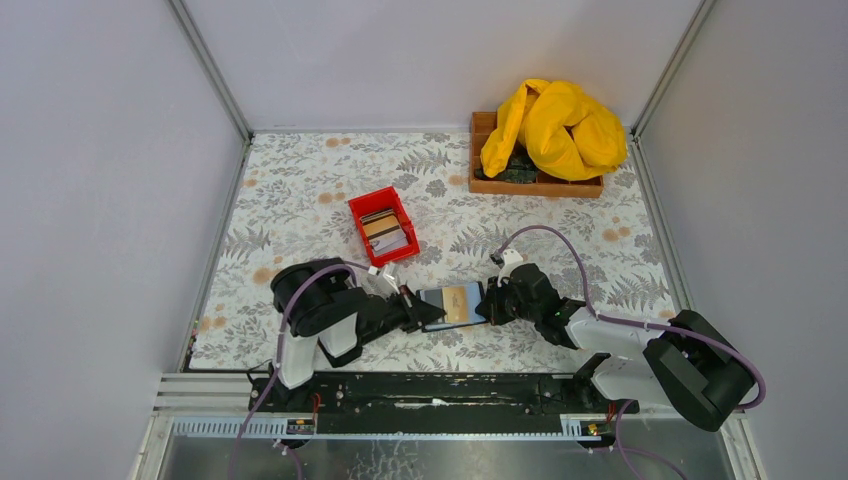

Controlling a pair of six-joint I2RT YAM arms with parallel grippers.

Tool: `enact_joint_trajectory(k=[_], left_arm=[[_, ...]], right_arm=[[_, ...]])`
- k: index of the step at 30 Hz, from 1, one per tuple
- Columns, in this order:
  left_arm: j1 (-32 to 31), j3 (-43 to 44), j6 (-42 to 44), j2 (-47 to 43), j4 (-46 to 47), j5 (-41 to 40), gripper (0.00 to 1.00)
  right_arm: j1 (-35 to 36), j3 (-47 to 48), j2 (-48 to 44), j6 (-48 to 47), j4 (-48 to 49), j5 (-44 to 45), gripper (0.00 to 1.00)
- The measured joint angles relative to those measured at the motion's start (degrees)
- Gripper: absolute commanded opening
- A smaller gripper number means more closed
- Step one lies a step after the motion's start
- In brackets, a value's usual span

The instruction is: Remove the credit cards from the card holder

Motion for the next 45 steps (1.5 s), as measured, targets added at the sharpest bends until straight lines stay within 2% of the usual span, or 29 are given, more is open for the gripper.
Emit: enact_joint_trajectory(k=[11,21,28,35,40,41,43,45], left_arm=[[4.8,-6.8,2.3,-6.1,0.0,1.8,0.00],[5.6,-9.7,3.1,-10.8,-0.5,2.4,0.00],[5.7,-9.8,4.1,-20.6,-3.8,2.5,0.00],[5.8,-9.8,6.1,-32.2,-13.4,2.6,0.00],[5.9,-9.6,7.8,-41.9,-21.7,3.4,0.00],[5.9,-9.5,8.3,-44.3,-23.6,3.7,0.00],[5.9,-8.9,9.3,-49.5,-28.0,4.5,0.00],[5.9,-8.0,10.4,-53.4,-31.8,5.2,0.00]], right_arm=[[0.0,0.2,0.2,0.0,0.0,0.0,0.00],[0.0,0.2,0.2,0.0,0.0,0.0,0.00],[0.0,0.2,0.2,0.0,0.0,0.0,0.00],[0.0,0.1,-0.6,0.0,-0.6,0.0,0.00],[0.0,-3.7,-9.7,0.8,1.9,-4.6,0.00],[0.0,-5.0,-12.5,1.4,3.4,-6.3,0.06],[0.0,-7.3,-17.8,3.7,7.3,-9.7,0.29],[0.0,-8.9,-21.7,6.1,10.6,-12.3,0.45]])
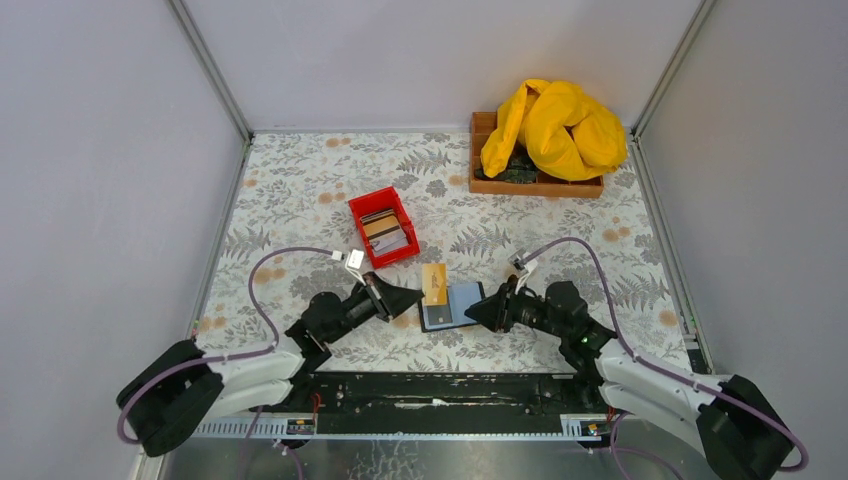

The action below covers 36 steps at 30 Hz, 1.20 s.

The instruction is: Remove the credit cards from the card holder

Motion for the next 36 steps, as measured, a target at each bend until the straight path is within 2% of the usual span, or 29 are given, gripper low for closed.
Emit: enact_joint_trajectory(k=[1,3,9,12,17,23,27,36], left_arm=[[0.0,0.4,0.6,-1.8,-1.8,0.3,0.00],[0.0,1.0,1.8,-4.9,-4.7,1.2,0.00],[0.0,0.2,2.5,-6.8,-6.1,4.9,0.00],[0.0,-1.3,2.4,-6.4,-5.0,6.8,0.00],[-0.4,-1.6,2.3,-4.8,-1.2,10.7,0.00],[-1.1,-1.6,2.2,-5.1,2.2,13.9,0.00],[-1.2,-1.6,2.3,-6.0,2.6,15.4,0.00],[-2.3,-1.4,2.2,-2.8,6.3,17.9,0.00]], right_arm=[[0.0,-0.5,-1.6,1.2,1.3,-1.2,0.52],[0.0,-0.9,-4.0,3.1,3.4,-3.8,0.59],[0.0,-0.1,-6.7,4.6,4.7,-8.0,0.73],[0.0,1.4,-5.8,4.3,4.4,-9.5,0.75],[0.0,3.7,-1.2,3.3,5.6,-11.1,0.59],[0.0,5.5,1.6,1.5,5.2,-11.1,0.56],[0.0,6.9,1.7,0.5,4.8,-11.2,0.46],[0.0,8.0,4.9,-0.7,4.8,-11.8,0.40]])
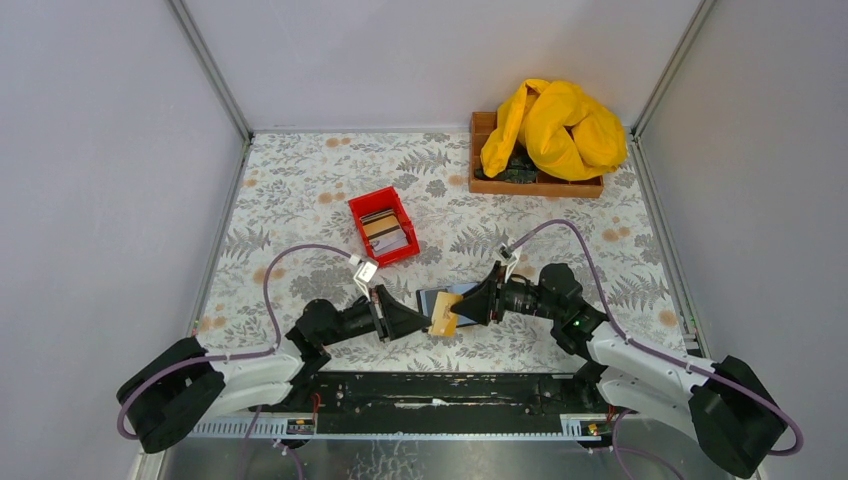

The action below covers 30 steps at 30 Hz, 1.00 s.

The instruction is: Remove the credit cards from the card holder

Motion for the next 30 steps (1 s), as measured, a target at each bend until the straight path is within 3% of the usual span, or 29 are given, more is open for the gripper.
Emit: enact_joint_trajectory(k=[9,13,14,19,23,25,30], left_arm=[[-0.3,0.0,-0.5,3.2,2.8,1.1,0.00],[-0.3,0.0,-0.4,3.1,2.1,0.2,0.02],[-0.3,0.0,-0.3,2.9,2.1,0.0,0.08],[-0.3,0.1,0.4,-1.0,-1.0,-2.0,0.17],[-0.3,0.2,1.5,-5.3,-4.1,-3.9,0.55],[-0.3,0.1,1.7,-7.7,-5.7,-5.1,0.66],[-0.4,-0.2,2.4,-12.0,-6.3,-7.1,0.72]], right_arm=[[-0.1,0.0,-0.9,0.1,0.7,-2.4,0.02],[-0.2,0.0,-3.9,0.1,0.3,-3.8,0.00],[-0.2,0.0,-4.4,0.0,0.1,-3.9,0.00],[-0.2,0.0,-5.6,-0.6,-0.9,-3.7,0.00],[-0.2,0.0,-5.1,-1.2,-2.1,-2.9,0.00],[-0.4,0.0,-5.0,-1.1,-2.3,-2.0,0.00],[-0.8,0.0,-4.8,1.6,-0.3,-1.7,0.00]])
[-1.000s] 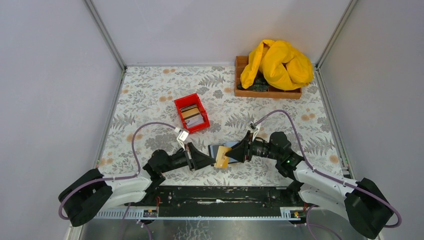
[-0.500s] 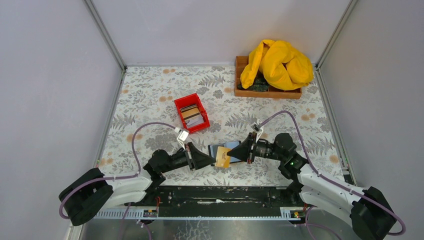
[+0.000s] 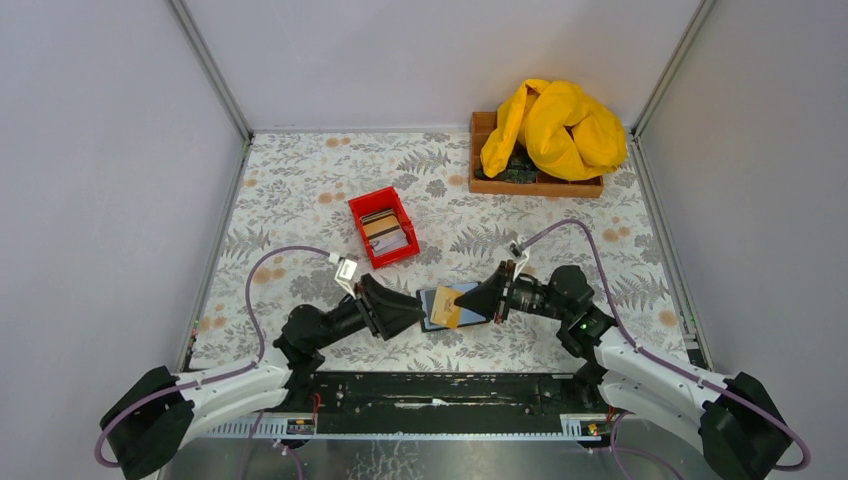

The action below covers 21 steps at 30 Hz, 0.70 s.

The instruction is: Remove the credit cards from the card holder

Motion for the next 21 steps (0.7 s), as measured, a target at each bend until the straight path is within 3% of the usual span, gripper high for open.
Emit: enact_joint_trajectory(k=[7,13,21], left_arm=[[-1.8,0.0,0.3,0.1,6.3,-3.0,0.66],[-4.6,0.0,0.6,7.0,12.8,-5.1,0.57],[-6.4,0.0,-0.1,13.3,19.4,-6.6,0.09]], right_arm=[[0.0,0.0,0.1,8.5,11.0,0.0,0.00],[0.0,0.0,4.3,13.8,19.6,0.0,0.00],[0.0,0.0,5.1,15.5,22.0,0.0,0.00]])
